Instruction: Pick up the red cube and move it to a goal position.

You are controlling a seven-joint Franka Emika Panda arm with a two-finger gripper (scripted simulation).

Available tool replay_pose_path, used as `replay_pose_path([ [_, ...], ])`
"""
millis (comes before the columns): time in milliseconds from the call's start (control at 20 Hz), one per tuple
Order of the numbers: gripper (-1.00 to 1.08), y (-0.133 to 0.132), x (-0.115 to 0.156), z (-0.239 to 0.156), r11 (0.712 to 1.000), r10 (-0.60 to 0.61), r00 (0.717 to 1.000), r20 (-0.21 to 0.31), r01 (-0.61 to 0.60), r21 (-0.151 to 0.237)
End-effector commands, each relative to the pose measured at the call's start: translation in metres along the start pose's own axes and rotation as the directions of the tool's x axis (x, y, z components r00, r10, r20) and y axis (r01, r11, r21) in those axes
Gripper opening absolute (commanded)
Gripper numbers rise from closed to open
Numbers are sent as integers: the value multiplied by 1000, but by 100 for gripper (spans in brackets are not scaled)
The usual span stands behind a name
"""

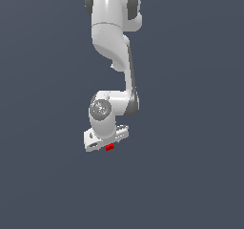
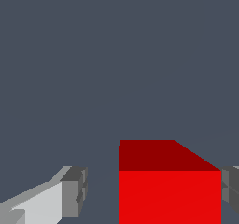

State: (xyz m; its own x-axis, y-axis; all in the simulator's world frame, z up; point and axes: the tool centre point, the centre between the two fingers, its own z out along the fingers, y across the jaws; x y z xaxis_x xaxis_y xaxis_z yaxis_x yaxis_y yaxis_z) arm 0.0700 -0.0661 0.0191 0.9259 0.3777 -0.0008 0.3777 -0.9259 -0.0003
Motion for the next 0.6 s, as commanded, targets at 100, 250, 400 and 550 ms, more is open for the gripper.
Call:
replay_pose_path([
  [100, -100, 0, 1, -1, 1000, 0, 1000, -1, 0, 0],
  [250, -100, 0, 1, -1, 1000, 0, 1000, -1, 0, 0],
  [400, -100, 0, 1, -1, 1000, 0, 1000, -1, 0, 0],
  [550, -100, 0, 0, -1, 1000, 0, 1000, -1, 0, 0],
])
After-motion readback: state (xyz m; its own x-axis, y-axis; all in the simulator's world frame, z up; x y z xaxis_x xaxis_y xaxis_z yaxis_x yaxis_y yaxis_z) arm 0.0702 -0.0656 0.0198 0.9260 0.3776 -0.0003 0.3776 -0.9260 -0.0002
